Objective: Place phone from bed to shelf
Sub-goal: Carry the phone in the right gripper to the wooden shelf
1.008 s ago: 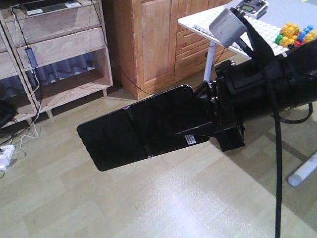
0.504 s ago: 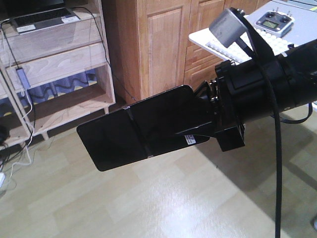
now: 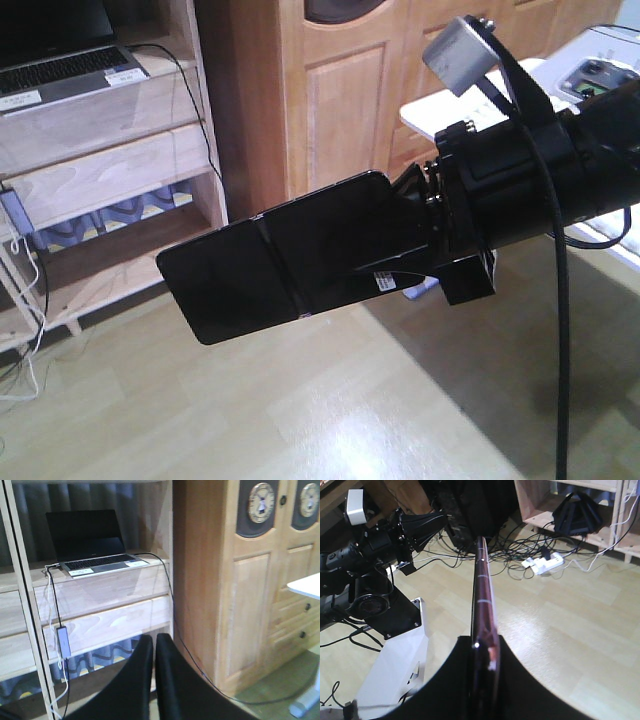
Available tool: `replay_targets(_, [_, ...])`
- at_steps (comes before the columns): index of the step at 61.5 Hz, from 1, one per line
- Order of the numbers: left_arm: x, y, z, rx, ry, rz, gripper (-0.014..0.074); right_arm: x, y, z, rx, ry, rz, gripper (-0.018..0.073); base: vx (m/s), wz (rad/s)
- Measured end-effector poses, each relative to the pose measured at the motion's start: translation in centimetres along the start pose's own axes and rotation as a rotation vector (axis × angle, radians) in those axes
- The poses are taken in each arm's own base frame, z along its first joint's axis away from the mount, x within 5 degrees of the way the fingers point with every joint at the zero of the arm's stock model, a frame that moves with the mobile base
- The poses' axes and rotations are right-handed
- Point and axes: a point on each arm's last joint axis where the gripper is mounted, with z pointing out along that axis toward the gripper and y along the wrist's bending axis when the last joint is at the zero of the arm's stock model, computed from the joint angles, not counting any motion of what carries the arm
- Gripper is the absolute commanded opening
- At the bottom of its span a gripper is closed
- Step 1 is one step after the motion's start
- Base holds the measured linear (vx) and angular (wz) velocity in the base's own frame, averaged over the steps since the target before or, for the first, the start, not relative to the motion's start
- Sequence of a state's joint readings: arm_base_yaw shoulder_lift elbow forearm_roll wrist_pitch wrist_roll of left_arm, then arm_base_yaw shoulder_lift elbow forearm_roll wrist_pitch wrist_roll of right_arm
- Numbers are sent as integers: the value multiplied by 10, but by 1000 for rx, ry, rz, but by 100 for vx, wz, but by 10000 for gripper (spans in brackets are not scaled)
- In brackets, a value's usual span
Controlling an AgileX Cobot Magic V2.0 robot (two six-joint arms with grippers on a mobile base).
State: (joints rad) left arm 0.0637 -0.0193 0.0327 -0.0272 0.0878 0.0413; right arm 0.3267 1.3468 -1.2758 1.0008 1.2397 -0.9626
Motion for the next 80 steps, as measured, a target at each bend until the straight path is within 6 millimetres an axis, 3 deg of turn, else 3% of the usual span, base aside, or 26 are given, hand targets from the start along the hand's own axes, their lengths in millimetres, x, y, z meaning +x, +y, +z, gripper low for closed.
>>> replay_targets(80, [0,0,0,0,0,0,1,0,0,0,1,2,-1,-2,44,27])
